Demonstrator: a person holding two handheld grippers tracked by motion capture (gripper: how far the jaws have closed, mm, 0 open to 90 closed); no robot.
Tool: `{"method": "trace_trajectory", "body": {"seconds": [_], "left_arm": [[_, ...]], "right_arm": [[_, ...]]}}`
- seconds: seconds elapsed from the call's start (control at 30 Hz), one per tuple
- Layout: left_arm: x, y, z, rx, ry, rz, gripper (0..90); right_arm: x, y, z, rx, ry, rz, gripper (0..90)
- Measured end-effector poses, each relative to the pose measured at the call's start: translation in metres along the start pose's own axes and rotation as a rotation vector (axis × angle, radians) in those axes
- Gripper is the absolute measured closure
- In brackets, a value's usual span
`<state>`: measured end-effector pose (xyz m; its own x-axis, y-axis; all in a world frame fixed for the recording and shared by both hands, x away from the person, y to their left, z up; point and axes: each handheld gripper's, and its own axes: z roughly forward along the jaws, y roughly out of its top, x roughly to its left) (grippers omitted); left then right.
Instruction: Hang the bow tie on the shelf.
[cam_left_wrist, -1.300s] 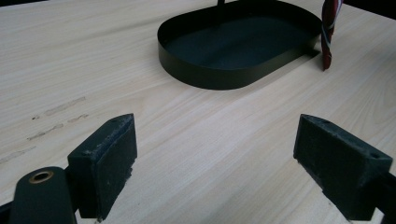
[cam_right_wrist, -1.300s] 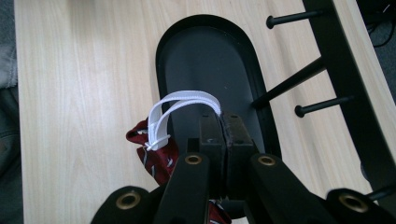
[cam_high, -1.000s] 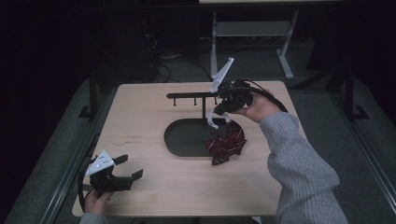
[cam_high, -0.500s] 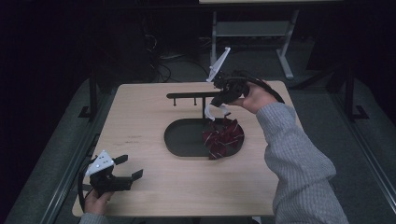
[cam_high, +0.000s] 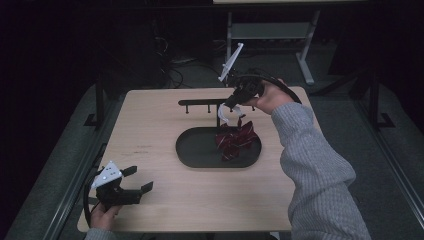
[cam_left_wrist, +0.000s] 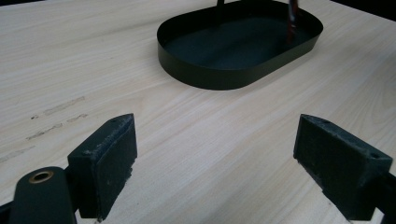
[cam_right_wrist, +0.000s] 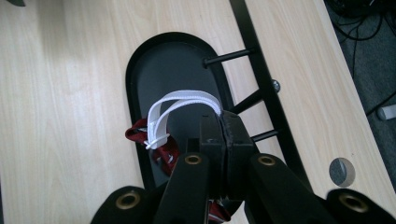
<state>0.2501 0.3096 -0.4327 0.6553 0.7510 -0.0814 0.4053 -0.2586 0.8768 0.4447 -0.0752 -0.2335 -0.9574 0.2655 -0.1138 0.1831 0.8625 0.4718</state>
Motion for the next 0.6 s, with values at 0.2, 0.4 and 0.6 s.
{"method": "trace_trajectory", "body": {"seconds": [0.2, 0.4, 0.6], "left_arm": [[0.001, 0.0, -0.001, 0.005, 0.002, 0.007, 13.1], [0.0, 0.0, 0.0, 0.006, 0.0, 0.009, 13.1], [0.001, 0.0, -0.001, 0.006, 0.0, 0.009, 13.1]], "right_arm": [[-0.008, -0.002, 0.006, 0.027, -0.012, 0.025, 88.3], [-0.017, -0.006, 0.012, 0.036, -0.017, 0.057, 88.2], [-0.023, -0.01, 0.017, 0.038, -0.021, 0.085, 88.0]]}}
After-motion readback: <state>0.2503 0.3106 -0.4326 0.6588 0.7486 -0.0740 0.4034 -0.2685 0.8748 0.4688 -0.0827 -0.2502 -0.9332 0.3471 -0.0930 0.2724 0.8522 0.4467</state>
